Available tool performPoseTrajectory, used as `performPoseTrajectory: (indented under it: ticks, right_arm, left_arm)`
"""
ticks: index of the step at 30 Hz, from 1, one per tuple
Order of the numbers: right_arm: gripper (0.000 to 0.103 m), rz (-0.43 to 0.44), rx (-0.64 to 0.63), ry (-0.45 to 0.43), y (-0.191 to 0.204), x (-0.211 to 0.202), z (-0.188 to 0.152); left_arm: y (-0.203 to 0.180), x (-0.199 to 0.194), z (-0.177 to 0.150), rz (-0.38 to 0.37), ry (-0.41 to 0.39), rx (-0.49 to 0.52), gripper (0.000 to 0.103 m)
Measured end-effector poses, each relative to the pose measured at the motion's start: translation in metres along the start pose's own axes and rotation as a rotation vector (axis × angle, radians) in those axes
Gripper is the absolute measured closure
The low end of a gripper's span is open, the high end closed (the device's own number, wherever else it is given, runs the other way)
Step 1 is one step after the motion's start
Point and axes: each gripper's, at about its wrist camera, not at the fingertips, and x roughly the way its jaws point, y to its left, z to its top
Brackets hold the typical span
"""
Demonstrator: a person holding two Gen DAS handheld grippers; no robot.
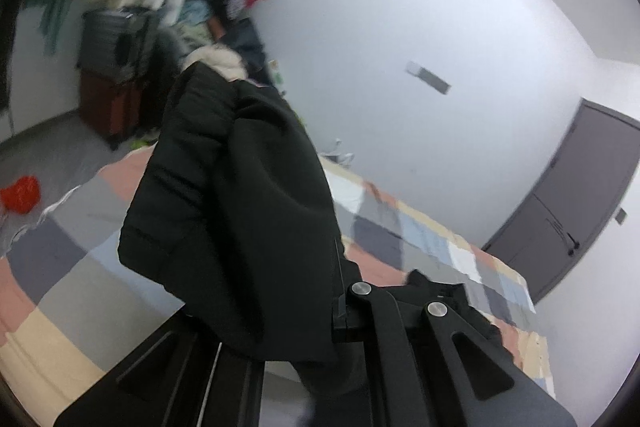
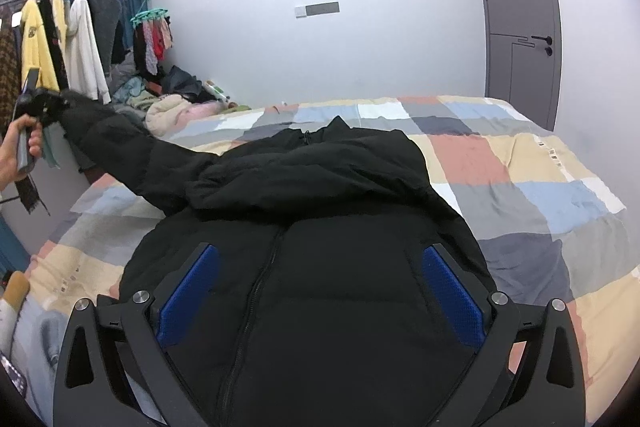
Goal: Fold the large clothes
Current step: 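Lift the held sleeve and carry it across the jacket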
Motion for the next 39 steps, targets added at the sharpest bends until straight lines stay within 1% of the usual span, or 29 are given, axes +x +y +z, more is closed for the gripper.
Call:
performPoseTrajectory:
  ticks: [5,6,8,12,17,18,23,26,29,32,34,39]
  right_arm:
    - [0.000,0.013,0.010,-0.008,-0.008,-0.002,-0.001]
    - [0.000,0.013,0.008,-0.009,-0.009,-0.003,-0.002]
    - [0.000,0.011,0.002,-0.009,-0.012,-0.005,-0.004]
    - [0.000,0.025,0.010,-0.009,-0.018,-0.010,-0.008]
    - [0.000,0.042,0.009,-0.009,-0.024,-0.012,-0.006]
    - [0.000,0.045,0.008,-0.011,-0.025,-0.013,-0.007]
    - [0.000,0.061,0.023,-0.003,-0.033,-0.012,-0.011]
    - [0.000,0.067,0.035,0.000,-0.038,-0.011,-0.012]
    - [0.000,0.076,0.056,0.007,-0.046,-0.008,-0.014]
    - [0.000,0.085,0.069,0.008,-0.052,-0.004,-0.015]
    - [0.000,0.086,0.084,0.025,-0.057,0.001,-0.016]
    - [0.000,0.117,0.117,0.026,-0.065,0.001,-0.018]
  left_arm:
    - [-0.087,-0.004,-0.004,-0.069,-0.002,0.081,0.098]
    - [-0.097,-0.004,-0.008,-0.074,-0.003,0.099,0.098]
    - [-0.133,-0.002,-0.014,-0.084,-0.007,0.156,0.098]
    - [-0.184,0.001,-0.032,-0.119,-0.008,0.196,0.098]
    - [-0.245,0.011,-0.060,-0.162,0.022,0.247,0.098]
    - [-0.253,0.012,-0.064,-0.170,0.025,0.255,0.098]
    - [-0.319,0.029,-0.102,-0.210,0.056,0.322,0.097]
    - [-0.349,0.040,-0.127,-0.226,0.060,0.350,0.097]
    - [-0.383,0.054,-0.164,-0.247,0.076,0.376,0.097]
    - [-0.406,0.070,-0.198,-0.263,0.115,0.391,0.097]
    - [-0.422,0.081,-0.218,-0.267,0.141,0.400,0.097]
    - [-0.445,0.114,-0.265,-0.281,0.204,0.403,0.097]
